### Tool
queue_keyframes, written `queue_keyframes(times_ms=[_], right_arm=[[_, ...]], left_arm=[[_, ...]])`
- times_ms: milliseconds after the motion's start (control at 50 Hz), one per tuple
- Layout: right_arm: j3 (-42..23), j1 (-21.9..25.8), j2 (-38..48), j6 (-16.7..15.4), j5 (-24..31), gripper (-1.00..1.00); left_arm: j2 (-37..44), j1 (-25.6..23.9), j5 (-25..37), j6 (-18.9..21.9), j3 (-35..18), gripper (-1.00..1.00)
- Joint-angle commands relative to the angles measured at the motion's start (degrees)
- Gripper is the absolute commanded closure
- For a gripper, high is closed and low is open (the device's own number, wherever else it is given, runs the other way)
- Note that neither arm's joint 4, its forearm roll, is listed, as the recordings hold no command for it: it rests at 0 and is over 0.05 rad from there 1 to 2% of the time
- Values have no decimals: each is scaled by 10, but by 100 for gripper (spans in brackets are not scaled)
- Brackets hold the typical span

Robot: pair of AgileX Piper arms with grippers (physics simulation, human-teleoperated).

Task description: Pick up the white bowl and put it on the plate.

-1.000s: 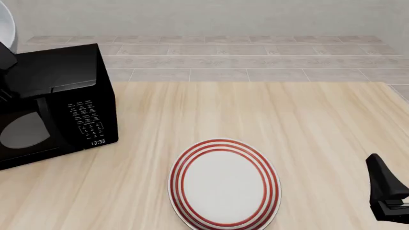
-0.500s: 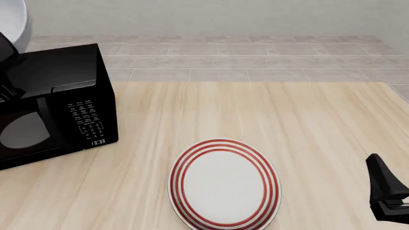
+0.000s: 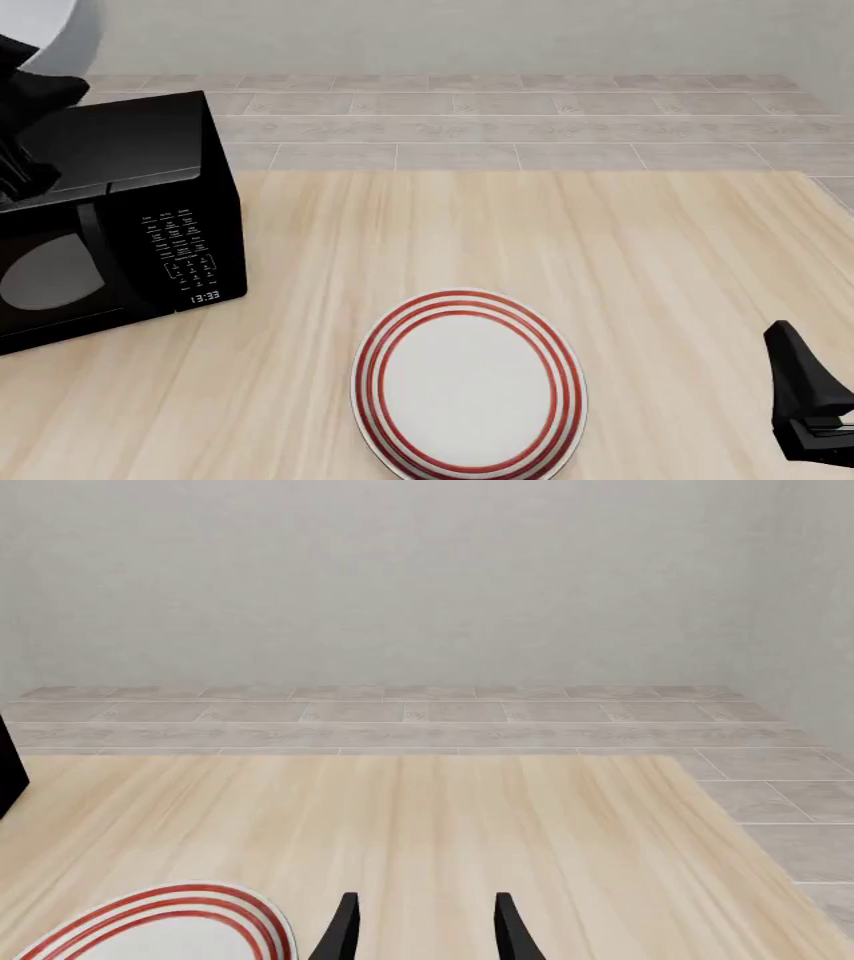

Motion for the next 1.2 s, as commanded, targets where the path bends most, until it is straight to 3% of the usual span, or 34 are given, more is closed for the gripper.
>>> queue_keyframes(times_ms=[20,140,320,360,440,520,640,800,980,1200], right_arm=[[0,0,1,0,-1,-100],[0,0,1,0,-1,-100],[0,0,1,0,-1,-100],[0,0,1,0,-1,-100],[0,0,1,0,-1,-100],[0,0,1,0,-1,-100],[0,0,1,0,-1,-100],[0,0,1,0,-1,-100],[0,0,1,0,-1,-100],[0,0,1,0,-1,-100]], left_arm=[[-6,-59,21,-38,-32,100],[-6,-98,34,-75,-47,100],[-1,-131,35,-87,-59,100],[7,-152,49,-122,-90,100],[4,-154,35,-102,-64,100],[8,-180,51,-134,-97,100],[9,-193,52,-130,-91,100],[20,-241,51,-160,-106,100],[26,-269,20,-138,-57,100],[43,-306,-11,-141,-23,100]])
